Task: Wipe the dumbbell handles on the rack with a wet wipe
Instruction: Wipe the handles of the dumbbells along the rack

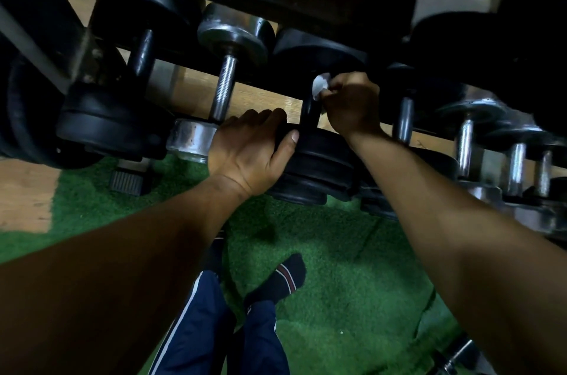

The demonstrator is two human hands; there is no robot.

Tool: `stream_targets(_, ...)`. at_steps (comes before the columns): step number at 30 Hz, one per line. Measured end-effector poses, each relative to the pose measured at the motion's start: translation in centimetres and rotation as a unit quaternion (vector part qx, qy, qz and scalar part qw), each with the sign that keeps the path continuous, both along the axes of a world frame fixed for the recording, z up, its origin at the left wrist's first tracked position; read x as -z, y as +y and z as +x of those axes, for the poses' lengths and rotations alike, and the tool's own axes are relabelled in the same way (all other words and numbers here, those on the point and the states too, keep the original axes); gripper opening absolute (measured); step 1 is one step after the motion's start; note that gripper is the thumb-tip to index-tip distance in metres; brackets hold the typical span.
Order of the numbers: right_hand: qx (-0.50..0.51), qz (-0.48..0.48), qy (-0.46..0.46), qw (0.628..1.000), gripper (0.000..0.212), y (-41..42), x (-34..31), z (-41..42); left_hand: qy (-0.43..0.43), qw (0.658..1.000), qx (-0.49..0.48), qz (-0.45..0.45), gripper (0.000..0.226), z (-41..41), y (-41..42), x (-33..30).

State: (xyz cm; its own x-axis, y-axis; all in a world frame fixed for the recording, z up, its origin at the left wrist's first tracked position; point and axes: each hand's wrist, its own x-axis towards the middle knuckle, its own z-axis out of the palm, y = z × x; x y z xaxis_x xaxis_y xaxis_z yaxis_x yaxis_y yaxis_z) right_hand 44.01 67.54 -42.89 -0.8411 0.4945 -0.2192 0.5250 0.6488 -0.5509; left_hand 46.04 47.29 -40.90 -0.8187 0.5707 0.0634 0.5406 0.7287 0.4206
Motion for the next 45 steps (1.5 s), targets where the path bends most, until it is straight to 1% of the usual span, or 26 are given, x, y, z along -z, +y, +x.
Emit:
stream_targets(3, -0.015, -0.054, -0.030, 0.998, 0.032, 0.3, -0.9, 0.6, 0.001, 1.000, 0.000, 0.001, 0.046, -0.1, 0.0, -0.1)
stream_targets(4, -0.015, -0.077, -0.051, 0.996, 0.034, 0.4, -1.1, 1.0, 0.003, 1.000, 0.001, 0.001, 0.045, -0.1, 0.0, -0.2)
stream_targets(6, -0.014, -0.100, -0.127, 0.987, 0.035, 0.7, -1.2, 1.5, 0.001, 1.000, 0.003, 0.003, 0.046, -0.1, 0.0, -0.3)
stream_targets(7, -0.012, -0.113, -0.166, 0.980, 0.032, 0.8, -1.1, 1.6, -0.001, 1.000, 0.003, 0.003, 0.046, 0.0, 0.0, -0.3)
stream_targets(9, -0.011, -0.128, -0.213, 0.969, 0.022, 1.2, -0.9, 1.3, 0.000, 1.000, 0.001, 0.003, 0.046, 0.0, 0.0, -0.3)
stream_targets(12, -0.038, -0.155, -0.234, 0.959, 0.015, 1.6, -1.2, 0.4, 0.004, 1.000, 0.003, 0.002, 0.046, 0.1, 0.0, -0.3)
stream_targets(13, -0.036, -0.184, -0.240, 0.953, 0.013, 1.7, -1.2, 0.4, 0.003, 1.000, 0.004, 0.002, 0.046, 0.0, 0.0, -0.2)
stream_targets(16, -0.016, -0.273, -0.273, 0.922, 0.018, 2.3, -0.8, 0.8, 0.000, 1.000, 0.007, 0.004, 0.047, 0.0, -0.1, -0.1)
stream_targets(19, 0.003, -0.319, -0.285, 0.904, 0.021, 2.7, -0.3, 1.1, -0.002, 1.000, 0.005, 0.002, 0.048, 0.0, -0.1, -0.1)
stream_targets(22, 0.022, -0.373, -0.274, 0.886, 0.019, 2.7, -0.9, 1.1, 0.001, 1.000, 0.005, 0.002, 0.049, 0.1, 0.1, 0.0)
stream_targets(23, 0.023, -0.383, -0.267, 0.884, 0.017, 2.7, -1.1, 1.0, 0.000, 1.000, 0.005, 0.003, 0.050, 0.1, 0.1, 0.0)
stream_targets(25, 0.029, -0.400, -0.243, 0.883, 0.006, 2.6, -1.4, 1.2, -0.001, 1.000, 0.004, 0.002, 0.051, 0.1, 0.0, 0.1)
stream_targets(28, 0.030, -0.408, -0.218, 0.886, 0.005, 2.5, -1.4, 1.5, 0.003, 1.000, 0.004, 0.001, 0.051, 0.1, -0.1, 0.1)
stream_targets(32, -0.004, -0.396, -0.264, 0.880, 0.013, 2.4, -1.6, 1.6, 0.012, 1.000, 0.001, 0.006, 0.048, 0.1, 0.0, 0.0)
stream_targets(35, -0.015, -0.409, -0.298, 0.862, 0.013, 2.5, -1.5, 1.4, 0.016, 1.000, -0.002, 0.007, 0.048, 0.1, 0.0, 0.0)
stream_targets(37, -0.013, -0.416, -0.305, 0.857, 0.017, 2.6, -1.3, 1.2, 0.011, 1.000, 0.000, 0.007, 0.049, 0.1, 0.0, 0.0)
stream_targets(39, 0.001, -0.403, -0.284, 0.870, 0.015, 2.6, -0.9, 1.1, 0.006, 1.000, 0.003, 0.005, 0.050, 0.0, -0.1, 0.1)
stream_targets(41, 0.016, -0.365, -0.246, 0.898, 0.011, 2.2, -0.9, 1.3, 0.006, 1.000, 0.003, 0.003, 0.049, 0.0, -0.1, 0.2)
stream_targets(43, 0.020, -0.322, -0.180, 0.929, 0.018, 1.6, -0.8, 1.6, 0.008, 1.000, 0.003, 0.001, 0.048, 0.0, -0.1, 0.2)
stream_targets(45, 0.012, -0.253, -0.099, 0.962, 0.028, 1.1, -0.6, 1.6, 0.009, 1.000, 0.002, -0.001, 0.048, 0.0, 0.0, 0.3)
